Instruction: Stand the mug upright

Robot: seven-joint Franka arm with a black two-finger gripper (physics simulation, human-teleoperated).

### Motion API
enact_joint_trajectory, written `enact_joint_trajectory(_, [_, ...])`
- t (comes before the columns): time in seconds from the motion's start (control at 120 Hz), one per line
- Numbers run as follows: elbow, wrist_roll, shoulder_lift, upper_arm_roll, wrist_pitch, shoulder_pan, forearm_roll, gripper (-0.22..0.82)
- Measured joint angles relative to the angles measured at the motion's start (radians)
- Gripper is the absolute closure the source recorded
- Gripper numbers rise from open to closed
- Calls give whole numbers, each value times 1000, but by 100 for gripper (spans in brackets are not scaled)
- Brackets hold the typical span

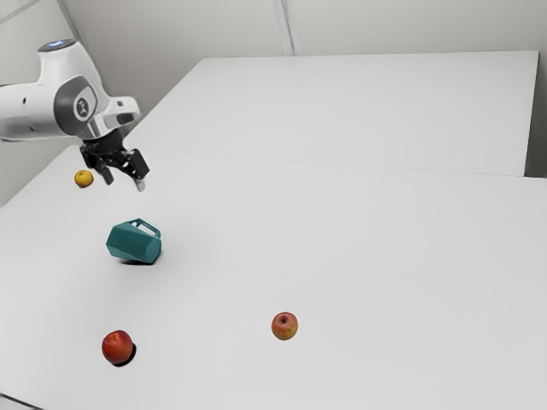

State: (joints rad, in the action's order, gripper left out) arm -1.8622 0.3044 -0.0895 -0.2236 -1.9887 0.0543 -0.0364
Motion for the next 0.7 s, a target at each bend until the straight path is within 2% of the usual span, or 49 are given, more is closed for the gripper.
enact_joint_trajectory(0.208, [39,18,-15,-2,-3,23,16,0])
enact_joint_trajectory(0.267, [70,42,-37,3,10,69,60,0])
enact_joint_trajectory(0.408, [209,126,-165,19,89,198,167,0])
enact_joint_trajectory(0.7, [376,312,-357,37,278,333,350,0])
